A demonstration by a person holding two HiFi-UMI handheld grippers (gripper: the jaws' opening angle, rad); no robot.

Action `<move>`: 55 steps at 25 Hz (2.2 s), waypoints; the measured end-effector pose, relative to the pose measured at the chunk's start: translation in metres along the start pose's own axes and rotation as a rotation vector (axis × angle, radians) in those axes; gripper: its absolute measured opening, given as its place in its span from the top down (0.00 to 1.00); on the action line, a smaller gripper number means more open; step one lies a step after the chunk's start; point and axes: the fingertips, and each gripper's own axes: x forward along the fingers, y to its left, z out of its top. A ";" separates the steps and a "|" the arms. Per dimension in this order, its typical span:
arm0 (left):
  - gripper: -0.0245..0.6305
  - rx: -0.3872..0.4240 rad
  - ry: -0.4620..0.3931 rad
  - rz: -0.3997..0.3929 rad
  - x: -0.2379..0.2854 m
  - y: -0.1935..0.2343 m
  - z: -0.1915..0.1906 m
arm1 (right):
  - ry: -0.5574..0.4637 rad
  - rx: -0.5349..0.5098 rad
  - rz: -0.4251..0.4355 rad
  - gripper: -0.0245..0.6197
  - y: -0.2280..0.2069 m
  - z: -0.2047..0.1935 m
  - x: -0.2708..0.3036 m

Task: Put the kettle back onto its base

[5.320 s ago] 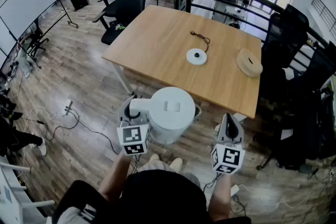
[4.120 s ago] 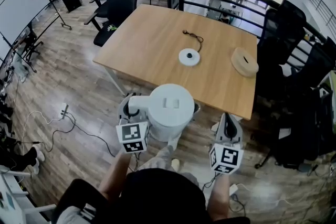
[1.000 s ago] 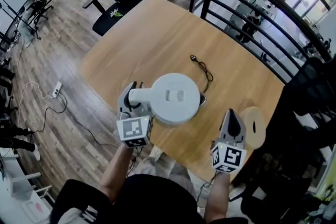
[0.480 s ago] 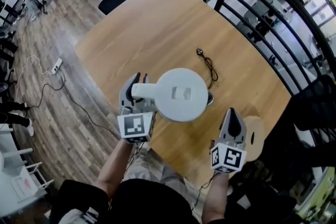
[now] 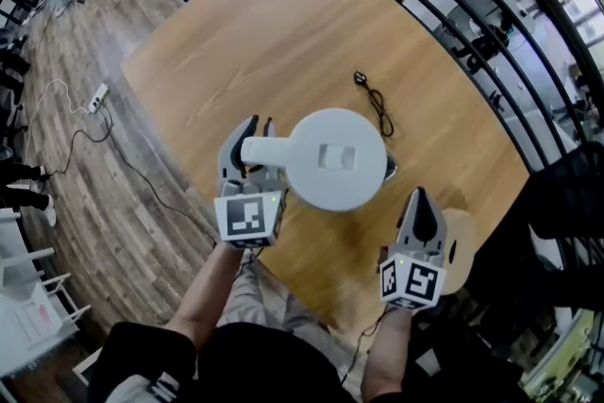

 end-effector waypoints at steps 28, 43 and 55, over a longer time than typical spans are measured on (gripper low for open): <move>0.85 -0.023 0.010 -0.002 0.031 -0.018 -0.045 | 0.052 0.034 0.007 0.96 -0.025 -0.045 0.019; 0.85 -0.018 -0.011 -0.039 0.025 -0.015 -0.049 | 0.063 0.038 0.020 0.96 -0.017 -0.054 0.021; 0.85 0.026 0.009 -0.045 0.015 -0.011 -0.060 | 0.066 0.037 0.030 0.96 -0.008 -0.056 0.019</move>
